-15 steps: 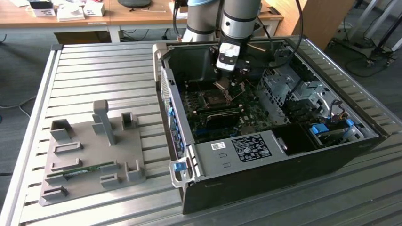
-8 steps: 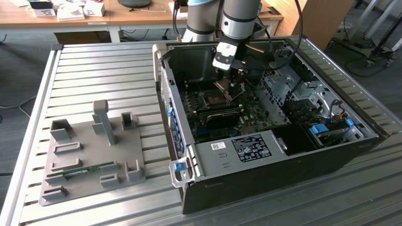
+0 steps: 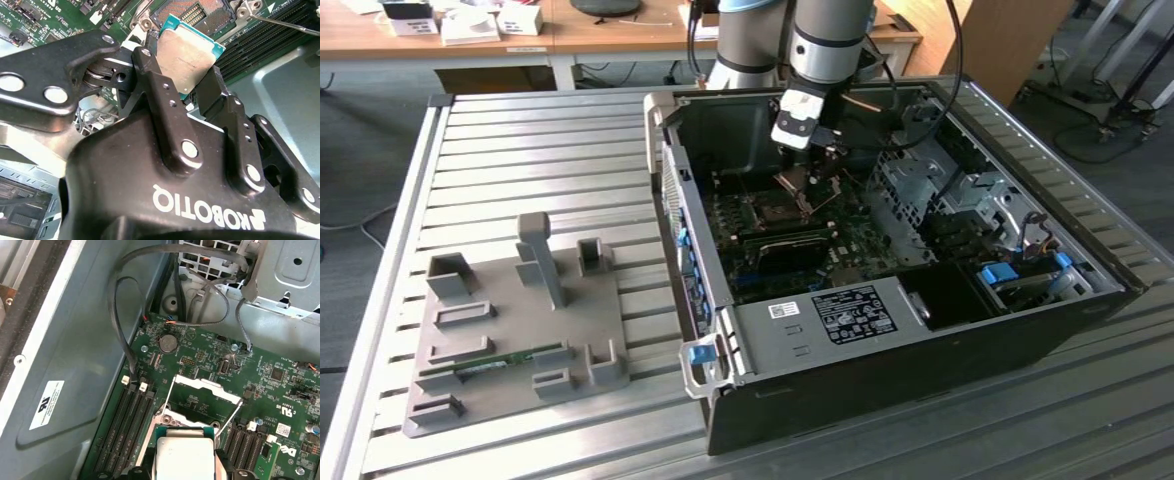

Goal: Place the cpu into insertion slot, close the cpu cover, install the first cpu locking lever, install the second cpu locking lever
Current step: 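Place the cpu into insertion slot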

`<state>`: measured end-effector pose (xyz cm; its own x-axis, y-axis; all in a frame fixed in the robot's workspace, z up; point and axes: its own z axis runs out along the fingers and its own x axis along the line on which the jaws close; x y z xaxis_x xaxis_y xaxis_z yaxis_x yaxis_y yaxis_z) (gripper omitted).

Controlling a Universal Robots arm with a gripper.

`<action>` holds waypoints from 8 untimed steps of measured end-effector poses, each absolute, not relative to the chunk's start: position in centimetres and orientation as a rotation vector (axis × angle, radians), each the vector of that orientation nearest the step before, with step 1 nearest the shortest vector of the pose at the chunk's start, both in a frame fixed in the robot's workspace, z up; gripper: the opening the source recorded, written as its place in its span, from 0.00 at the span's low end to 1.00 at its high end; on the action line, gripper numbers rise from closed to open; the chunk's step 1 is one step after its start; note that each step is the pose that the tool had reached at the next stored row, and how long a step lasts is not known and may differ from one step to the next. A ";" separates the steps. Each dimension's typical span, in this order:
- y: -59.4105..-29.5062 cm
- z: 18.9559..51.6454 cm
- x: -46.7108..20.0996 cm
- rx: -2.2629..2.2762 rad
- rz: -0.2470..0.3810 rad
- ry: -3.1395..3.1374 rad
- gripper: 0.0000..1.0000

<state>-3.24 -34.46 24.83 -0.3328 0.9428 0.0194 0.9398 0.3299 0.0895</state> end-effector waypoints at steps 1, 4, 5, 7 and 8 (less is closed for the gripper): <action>-34.5 24.8 -3.2 1.793 0.131 2.532 0.54; -34.5 24.8 -3.2 1.795 0.131 2.531 0.54; -34.5 24.8 -3.3 1.801 0.131 2.526 0.54; -34.5 24.8 -3.3 1.823 0.130 2.510 0.54; -34.5 24.7 -3.4 1.838 0.130 2.498 0.54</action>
<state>-3.35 -34.46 24.74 -0.2986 0.9542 0.0194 0.9511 0.2958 0.0895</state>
